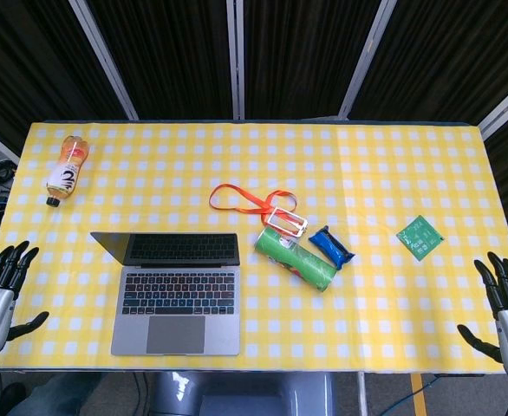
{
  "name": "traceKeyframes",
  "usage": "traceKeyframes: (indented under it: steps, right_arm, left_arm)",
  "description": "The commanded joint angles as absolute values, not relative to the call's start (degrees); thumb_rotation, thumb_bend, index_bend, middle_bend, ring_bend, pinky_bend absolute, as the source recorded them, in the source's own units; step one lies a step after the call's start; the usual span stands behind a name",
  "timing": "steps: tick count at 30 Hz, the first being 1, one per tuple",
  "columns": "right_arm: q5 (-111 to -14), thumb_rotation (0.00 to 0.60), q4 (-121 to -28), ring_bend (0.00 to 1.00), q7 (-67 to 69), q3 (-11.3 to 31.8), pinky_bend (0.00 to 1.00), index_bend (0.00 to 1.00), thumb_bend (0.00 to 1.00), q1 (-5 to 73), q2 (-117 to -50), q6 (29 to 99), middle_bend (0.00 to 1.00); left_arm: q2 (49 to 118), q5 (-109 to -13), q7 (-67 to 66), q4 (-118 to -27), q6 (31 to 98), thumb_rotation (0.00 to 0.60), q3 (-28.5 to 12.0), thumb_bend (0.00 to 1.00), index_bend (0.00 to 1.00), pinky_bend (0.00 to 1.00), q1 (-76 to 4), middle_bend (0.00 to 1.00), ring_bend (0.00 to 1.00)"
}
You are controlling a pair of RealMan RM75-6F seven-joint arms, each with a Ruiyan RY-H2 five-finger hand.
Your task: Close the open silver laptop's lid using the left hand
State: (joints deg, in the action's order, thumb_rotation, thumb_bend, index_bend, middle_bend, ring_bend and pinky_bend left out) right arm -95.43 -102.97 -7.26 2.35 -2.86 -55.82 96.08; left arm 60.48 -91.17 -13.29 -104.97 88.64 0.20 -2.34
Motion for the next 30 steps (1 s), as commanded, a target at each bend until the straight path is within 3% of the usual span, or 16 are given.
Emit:
traceKeyframes:
  steps: [1,8,10,12,15,17,20,25,30]
  right_arm:
    - [-95.4,0.600,-103.0,0.00,-7.2,2.4,0.00,0.00,0.00,-2.9,-55.8,96.0,0.00]
    - [-95.2,0.600,-103.0,0.00,-6.9,2.4,0.00,0.00,0.00,-2.9,-55.8,95.9,0.00]
    - [-95.2,0.600,-103.0,0.00,-6.9,2.4,0.00,0.00,0.00,-2.9,-55.7,95.9,0.00]
    - [-95.2,0.600,-103.0,0.00,-6.8,2.4,0.00,0.00,0.00,-2.8,-55.7,95.8,0.00]
    - [-95.0,0.600,-103.1,0.00,-7.0,2.4,0.00,0.00,0.00,-2.6,-55.8,95.4,0.00]
    - [-94.8,0.600,-103.2,0.00,-7.1,2.5,0.00,0.00,0.00,-2.5,-55.8,95.2,0.00]
    - [-94.5,0.600,-103.1,0.00,-7.4,2.6,0.00,0.01,0.00,-2.4,-56.0,94.9,0.00]
    - [-94.0,0.600,-102.9,0.00,-7.1,2.5,0.00,0.01,0.00,-2.2,-56.0,94.3,0.00]
    - [-93.7,0.600,-102.8,0.00,-6.9,2.7,0.00,0.01,0.00,-2.1,-56.0,94.1,0.00]
  left_arm:
    - [60.4,-91.2,-13.2,-104.9,88.6,0.600,0.2,0.00,0.00,0.00,-2.3,0.00,0.00]
    - [59.8,-90.4,-11.5,-105.6,87.0,0.600,0.1,0.04,0.00,0.00,-3.0,0.00,0.00]
    - [59.0,-89.9,-9.5,-106.7,85.0,0.600,-0.5,0.19,0.00,0.00,-4.4,0.00,0.00]
    - [58.0,-89.5,-7.7,-107.8,82.7,0.600,-1.6,0.47,0.00,0.00,-6.4,0.00,0.00]
    - [55.9,-87.8,-4.4,-110.4,76.9,0.600,-4.8,0.78,0.00,0.00,-11.6,0.00,0.00]
    - [54.5,-85.4,-3.2,-111.8,72.7,0.600,-7.0,0.90,0.00,0.00,-15.0,0.00,0.00]
    - [53.7,-81.2,-3.7,-112.8,66.1,0.600,-10.1,0.98,0.00,0.00,-20.3,0.00,0.00]
    - [54.7,-73.9,-7.2,-112.5,57.5,0.600,-13.1,1.00,0.00,0.00,-27.2,0.00,0.00]
    - [56.7,-66.1,-9.8,-111.8,51.7,0.600,-14.4,1.00,0.13,0.15,-32.3,0.13,0.12]
